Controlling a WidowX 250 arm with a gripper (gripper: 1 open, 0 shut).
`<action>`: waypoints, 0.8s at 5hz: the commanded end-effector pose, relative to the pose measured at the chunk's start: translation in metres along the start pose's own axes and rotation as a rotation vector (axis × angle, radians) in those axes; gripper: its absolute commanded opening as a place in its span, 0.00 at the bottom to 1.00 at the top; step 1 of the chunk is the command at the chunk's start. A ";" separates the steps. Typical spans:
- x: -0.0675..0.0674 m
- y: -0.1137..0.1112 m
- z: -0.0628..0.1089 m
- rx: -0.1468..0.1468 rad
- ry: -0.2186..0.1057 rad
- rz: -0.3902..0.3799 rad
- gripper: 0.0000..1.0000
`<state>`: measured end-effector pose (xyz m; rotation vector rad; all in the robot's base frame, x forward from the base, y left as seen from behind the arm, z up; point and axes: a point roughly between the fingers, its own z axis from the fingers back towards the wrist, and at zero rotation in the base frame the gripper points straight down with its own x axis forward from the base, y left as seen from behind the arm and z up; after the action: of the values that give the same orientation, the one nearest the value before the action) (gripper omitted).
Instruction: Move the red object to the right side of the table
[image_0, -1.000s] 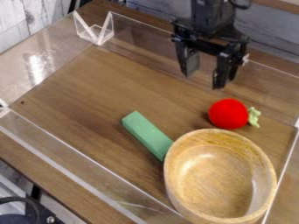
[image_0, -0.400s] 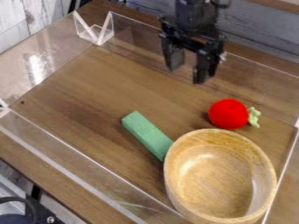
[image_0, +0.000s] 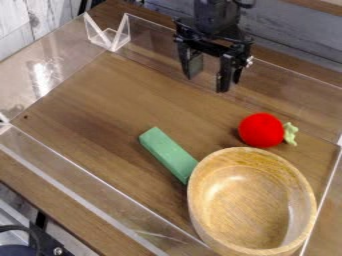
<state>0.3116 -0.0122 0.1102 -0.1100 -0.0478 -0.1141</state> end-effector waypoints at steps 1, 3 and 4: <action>0.005 -0.009 0.017 0.009 -0.064 0.019 1.00; 0.017 0.000 0.001 0.002 -0.059 -0.048 1.00; 0.024 0.000 -0.007 0.003 -0.052 -0.067 1.00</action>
<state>0.3259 -0.0170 0.0865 -0.1170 -0.0389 -0.1714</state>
